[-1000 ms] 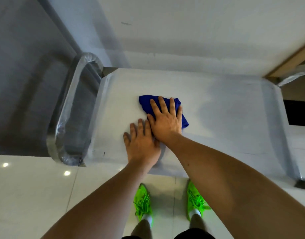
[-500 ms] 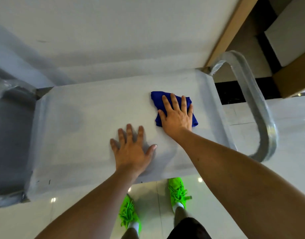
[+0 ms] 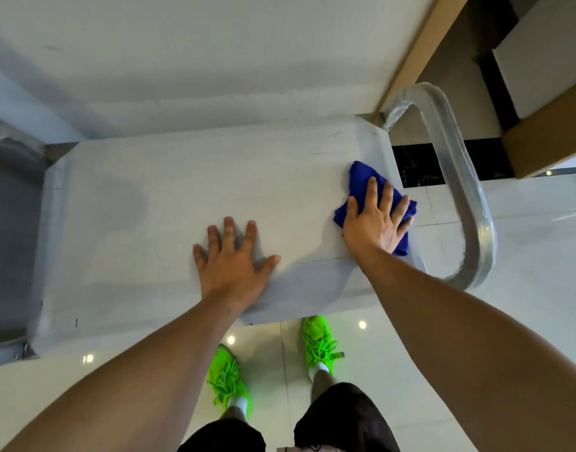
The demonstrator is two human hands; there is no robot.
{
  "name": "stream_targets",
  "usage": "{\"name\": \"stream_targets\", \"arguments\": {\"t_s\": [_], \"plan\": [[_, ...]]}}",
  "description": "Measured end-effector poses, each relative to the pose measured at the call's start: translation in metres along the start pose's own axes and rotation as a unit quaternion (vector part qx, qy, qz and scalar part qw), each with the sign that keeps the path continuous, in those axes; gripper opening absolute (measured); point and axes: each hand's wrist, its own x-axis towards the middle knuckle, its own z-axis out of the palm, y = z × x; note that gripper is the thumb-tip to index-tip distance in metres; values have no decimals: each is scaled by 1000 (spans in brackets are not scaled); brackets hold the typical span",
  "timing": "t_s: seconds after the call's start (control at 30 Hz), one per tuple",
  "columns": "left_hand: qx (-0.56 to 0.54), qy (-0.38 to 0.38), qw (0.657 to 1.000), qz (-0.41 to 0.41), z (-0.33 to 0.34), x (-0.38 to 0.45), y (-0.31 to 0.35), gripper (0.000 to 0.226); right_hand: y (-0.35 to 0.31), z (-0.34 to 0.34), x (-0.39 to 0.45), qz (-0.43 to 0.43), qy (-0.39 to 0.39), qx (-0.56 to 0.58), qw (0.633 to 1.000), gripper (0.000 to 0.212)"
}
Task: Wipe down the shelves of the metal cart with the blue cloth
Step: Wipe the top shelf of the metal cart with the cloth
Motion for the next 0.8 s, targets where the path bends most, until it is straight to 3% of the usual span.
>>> {"name": "stream_targets", "arguments": {"t_s": [0.17,0.3,0.37,0.5,0.8], "plan": [[-12,2,999,33,-9,1,-14,81,-19,7,-19,-11,-13,-19,1000,62],[-122,47,991,39,-19,-4,-43,66,-54,26,-63,-72,-36,-38,996,62],[-152,71,986,16,-22,-11,-65,63,-77,37,-86,-103,-53,-51,992,62],[-106,102,988,-45,-24,-30,-125,64,-126,61,-124,-161,-74,-83,981,61],[-95,115,979,-140,-41,-70,-240,65,-221,113,-214,-291,-98,-104,946,60]]}}
